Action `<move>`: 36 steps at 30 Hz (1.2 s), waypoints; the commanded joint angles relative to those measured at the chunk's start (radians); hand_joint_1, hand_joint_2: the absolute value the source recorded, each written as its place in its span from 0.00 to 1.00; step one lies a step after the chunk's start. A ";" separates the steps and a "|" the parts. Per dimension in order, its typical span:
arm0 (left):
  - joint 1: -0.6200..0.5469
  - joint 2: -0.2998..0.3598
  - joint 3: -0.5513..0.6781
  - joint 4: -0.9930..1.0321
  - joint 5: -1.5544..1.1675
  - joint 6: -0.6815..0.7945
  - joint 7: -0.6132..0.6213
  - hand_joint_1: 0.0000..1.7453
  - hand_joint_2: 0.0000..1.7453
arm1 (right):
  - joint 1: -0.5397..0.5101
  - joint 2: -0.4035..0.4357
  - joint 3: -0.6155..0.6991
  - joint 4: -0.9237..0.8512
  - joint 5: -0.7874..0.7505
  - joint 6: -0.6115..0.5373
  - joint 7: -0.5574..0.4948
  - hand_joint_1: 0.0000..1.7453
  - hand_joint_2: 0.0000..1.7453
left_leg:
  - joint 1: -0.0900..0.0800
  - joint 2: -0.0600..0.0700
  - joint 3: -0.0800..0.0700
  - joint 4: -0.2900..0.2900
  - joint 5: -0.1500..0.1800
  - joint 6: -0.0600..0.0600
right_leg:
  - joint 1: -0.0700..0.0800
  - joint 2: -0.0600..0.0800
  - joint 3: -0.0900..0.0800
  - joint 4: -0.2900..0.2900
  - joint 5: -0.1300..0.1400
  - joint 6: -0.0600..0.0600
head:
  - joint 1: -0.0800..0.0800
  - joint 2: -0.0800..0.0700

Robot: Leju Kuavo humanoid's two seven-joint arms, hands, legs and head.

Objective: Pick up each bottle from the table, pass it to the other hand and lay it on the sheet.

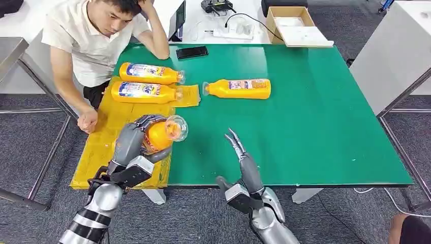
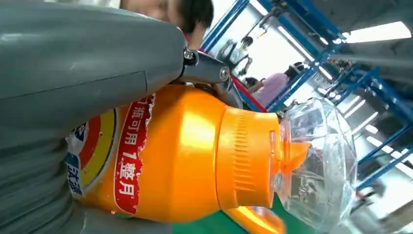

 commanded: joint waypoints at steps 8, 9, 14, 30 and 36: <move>-0.377 0.132 -0.216 0.385 -0.146 -0.203 0.087 1.00 1.00 | 0.004 0.001 -0.082 0.016 -0.033 0.002 -0.036 0.00 0.00 | 0.001 0.001 0.002 0.000 0.000 -0.001 | 0.001 -0.001 0.003 0.000 0.000 -0.001 | 0.000 0.000; -0.377 0.132 -0.216 0.385 -0.146 -0.203 0.087 1.00 1.00 | 0.004 0.001 -0.082 0.016 -0.033 0.002 -0.036 0.00 0.00 | 0.001 0.001 0.004 0.000 -0.001 -0.002 | 0.002 -0.001 0.005 0.000 -0.001 -0.002 | 0.000 0.000; -0.530 0.072 -0.286 0.716 -0.077 -0.367 0.090 1.00 1.00 | -0.035 0.003 -0.035 0.075 -0.082 -0.006 -0.036 0.00 0.00 | 0.001 0.001 0.003 0.000 -0.001 -0.002 | 0.002 -0.002 0.004 0.000 -0.001 -0.002 | 0.000 0.000; -0.657 -0.009 -0.274 1.097 -0.015 -0.354 0.149 1.00 1.00 | -0.104 -0.017 0.108 0.160 -0.187 -0.058 -0.036 0.00 0.00 | 0.001 0.005 0.004 0.000 -0.002 -0.001 | 0.002 0.003 0.004 0.000 -0.001 -0.002 | 0.000 0.000; -0.642 -0.002 -0.314 1.104 -0.059 -0.338 0.163 1.00 1.00 | -0.102 -0.035 0.144 0.149 -0.190 -0.041 -0.036 0.00 0.00 | 0.001 0.003 0.001 0.000 0.000 0.000 | 0.001 0.002 0.001 0.000 0.000 -0.001 | 0.000 0.000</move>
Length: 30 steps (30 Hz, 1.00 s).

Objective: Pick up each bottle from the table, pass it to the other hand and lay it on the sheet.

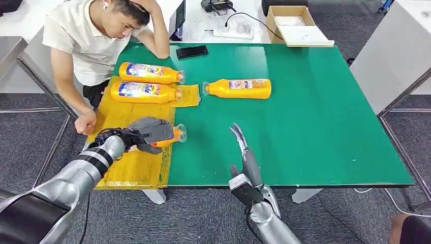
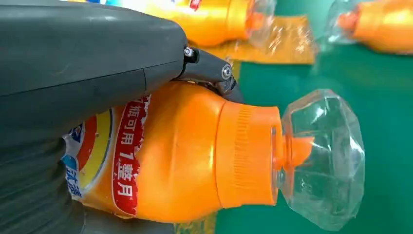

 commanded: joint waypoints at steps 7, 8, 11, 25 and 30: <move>0.000 -0.009 -0.042 0.127 -0.032 0.053 0.032 0.00 1.00 | -0.037 -0.044 0.085 0.083 -0.012 -0.012 -0.032 0.00 0.00 | 0.001 0.002 0.005 -0.001 -0.002 -0.002 | 0.001 0.001 0.004 -0.001 -0.001 -0.002 | 0.000 0.000; 0.000 -0.009 -0.042 0.127 -0.032 0.053 0.032 0.00 1.00 | -0.037 -0.044 0.085 0.083 -0.012 -0.012 -0.032 0.00 0.00 | 0.000 0.002 0.003 -0.001 -0.001 -0.001 | 0.001 0.001 0.003 -0.001 -0.001 -0.001 | 0.000 0.000; 0.000 -0.009 -0.042 0.127 -0.032 0.053 0.032 0.00 1.00 | -0.037 -0.044 0.085 0.083 -0.012 -0.012 -0.032 0.00 0.00 | 0.001 0.002 0.004 0.000 -0.002 -0.002 | 0.001 0.001 0.004 0.000 -0.001 -0.002 | 0.000 0.000; 0.219 0.026 0.237 -0.320 0.333 0.007 -0.248 0.00 1.00 | -0.003 -0.071 0.084 0.050 -0.029 -0.049 -0.032 0.00 0.00 | 0.000 0.002 0.005 -0.001 -0.002 -0.001 | 0.001 0.001 0.004 -0.001 -0.001 -0.002 | 0.000 0.000; 0.219 0.026 0.237 -0.320 0.333 0.007 -0.248 0.00 1.00 | -0.003 -0.071 0.084 0.050 -0.029 -0.049 -0.032 0.00 0.00 | 0.001 0.002 0.002 0.000 -0.001 -0.001 | 0.001 0.001 0.002 0.000 -0.001 -0.002 | 0.000 0.000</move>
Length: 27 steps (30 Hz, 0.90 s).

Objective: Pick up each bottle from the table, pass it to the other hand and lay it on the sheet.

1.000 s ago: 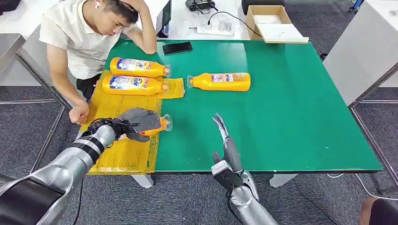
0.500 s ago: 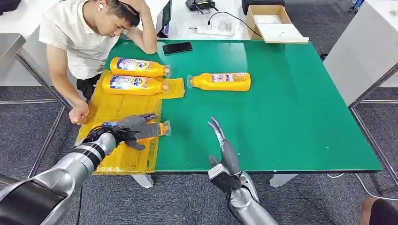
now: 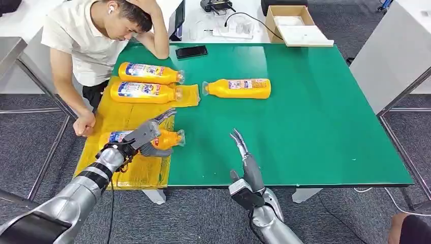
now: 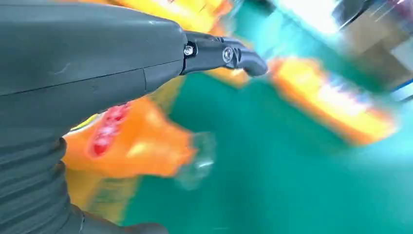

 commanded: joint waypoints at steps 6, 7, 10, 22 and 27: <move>0.263 -0.014 0.207 -0.576 0.203 0.012 -0.038 0.00 1.00 | 0.014 -0.016 0.002 -0.018 0.002 -0.020 -0.032 0.00 0.00 | 0.001 0.004 0.005 0.000 -0.003 -0.002 | 0.002 0.003 0.004 -0.001 -0.001 -0.002 | 0.000 0.000; 0.324 -0.030 0.222 -0.688 0.220 0.036 -0.069 0.00 1.00 | 0.020 -0.010 -0.006 -0.037 -0.013 0.008 -0.032 0.00 0.00 | 0.001 0.003 0.003 0.000 -0.002 -0.001 | 0.001 0.002 0.002 0.000 -0.001 -0.002 | -0.001 0.000; 0.411 -0.059 0.235 -0.835 0.254 0.062 -0.070 0.00 1.00 | 0.044 0.000 -0.012 -0.104 -0.008 0.069 -0.032 0.00 0.00 | 0.001 0.005 0.004 0.000 -0.004 -0.001 | 0.001 0.003 0.003 0.000 -0.002 -0.002 | 0.000 0.000; 0.601 -0.118 0.222 -1.028 0.229 0.175 -0.101 0.00 1.00 | 0.002 -0.081 -0.215 -0.125 0.437 -0.049 0.233 0.00 1.00 | 0.000 0.004 0.004 0.000 -0.003 -0.002 | 0.001 0.002 0.003 -0.002 -0.002 -0.002 | -0.001 0.000; 0.606 -0.142 0.220 -1.021 0.161 0.301 -0.081 0.00 1.00 | -0.081 -0.158 -0.244 -0.085 0.685 -0.044 0.402 0.00 1.00 | -0.001 0.002 0.002 0.000 -0.003 -0.001 | -0.001 0.001 0.002 0.000 -0.002 -0.001 | 0.000 0.000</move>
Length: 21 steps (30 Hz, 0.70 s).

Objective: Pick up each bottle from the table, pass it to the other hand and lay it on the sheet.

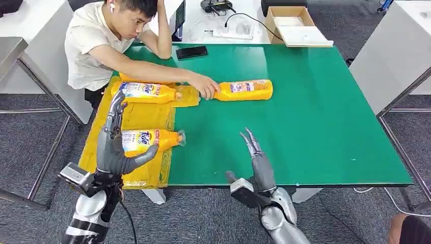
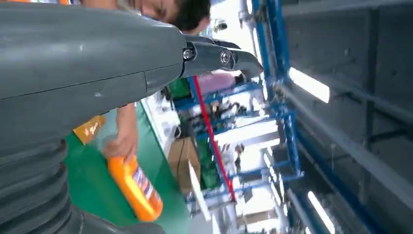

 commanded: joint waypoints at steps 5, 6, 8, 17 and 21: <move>0.038 -0.048 0.005 -0.035 -0.074 0.142 0.019 0.00 1.00 | -0.187 -0.140 -0.089 0.119 0.341 0.007 0.232 0.00 1.00 | 0.000 0.002 0.003 0.000 -0.002 -0.002 | 0.001 0.001 0.003 0.000 -0.001 -0.002 | 0.000 0.000; 0.038 -0.048 0.003 -0.030 -0.073 0.142 0.019 0.00 1.00 | -0.198 -0.137 -0.084 0.145 0.352 0.002 0.236 0.00 1.00 | 0.001 0.003 0.006 0.000 -0.003 -0.002 | 0.001 0.002 0.006 -0.001 -0.001 -0.003 | 0.000 0.000; 0.035 -0.048 0.001 -0.022 -0.074 0.143 0.019 0.00 1.00 | -0.206 -0.134 -0.078 0.165 0.357 0.008 0.239 0.00 1.00 | 0.001 0.003 0.006 0.000 -0.002 -0.002 | 0.002 0.001 0.005 -0.001 -0.001 -0.003 | 0.000 0.000; 0.003 -0.062 0.013 0.037 -0.087 0.199 0.053 0.00 1.00 | -0.247 -0.126 -0.067 0.262 0.321 0.079 0.246 0.00 1.00 | 0.002 0.003 0.007 -0.001 -0.003 -0.002 | 0.002 0.002 0.007 -0.001 -0.002 -0.003 | 0.000 0.000; -0.033 -0.050 -0.011 0.097 -0.073 0.192 0.075 0.00 1.00 | -0.313 -0.110 -0.056 0.398 0.223 0.187 0.197 0.00 1.00 | 0.001 0.001 0.005 -0.001 -0.001 -0.002 | 0.001 0.000 0.004 -0.001 0.000 -0.002 | 0.000 0.000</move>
